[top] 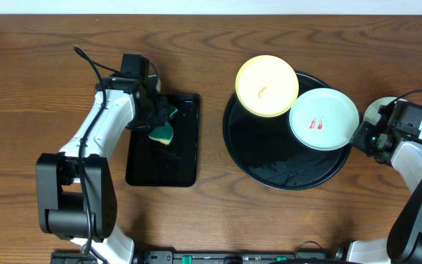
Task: Clean dirty plates on tray and stack at the side
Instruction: 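Lower cleaned plate at right side of table with right gripper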
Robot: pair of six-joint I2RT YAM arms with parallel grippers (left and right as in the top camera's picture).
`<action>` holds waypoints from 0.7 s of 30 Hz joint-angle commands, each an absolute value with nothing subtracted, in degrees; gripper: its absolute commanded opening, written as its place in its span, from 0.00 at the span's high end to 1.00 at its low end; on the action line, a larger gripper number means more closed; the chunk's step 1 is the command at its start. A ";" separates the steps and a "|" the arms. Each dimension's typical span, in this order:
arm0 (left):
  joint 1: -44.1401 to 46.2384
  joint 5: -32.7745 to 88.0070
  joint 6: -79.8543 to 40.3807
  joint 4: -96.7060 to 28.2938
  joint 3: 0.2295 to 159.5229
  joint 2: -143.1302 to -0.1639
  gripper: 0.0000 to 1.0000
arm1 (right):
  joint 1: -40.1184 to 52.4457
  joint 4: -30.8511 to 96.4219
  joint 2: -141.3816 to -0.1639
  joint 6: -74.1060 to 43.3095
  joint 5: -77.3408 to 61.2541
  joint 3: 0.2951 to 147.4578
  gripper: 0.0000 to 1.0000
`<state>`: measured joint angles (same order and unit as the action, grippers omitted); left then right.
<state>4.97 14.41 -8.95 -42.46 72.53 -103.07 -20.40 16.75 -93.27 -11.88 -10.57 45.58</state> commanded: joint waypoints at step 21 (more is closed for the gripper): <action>4.89 13.85 -8.36 -43.22 72.31 -103.53 0.93 | -16.62 -3.46 -93.03 -4.97 -25.82 35.88 0.99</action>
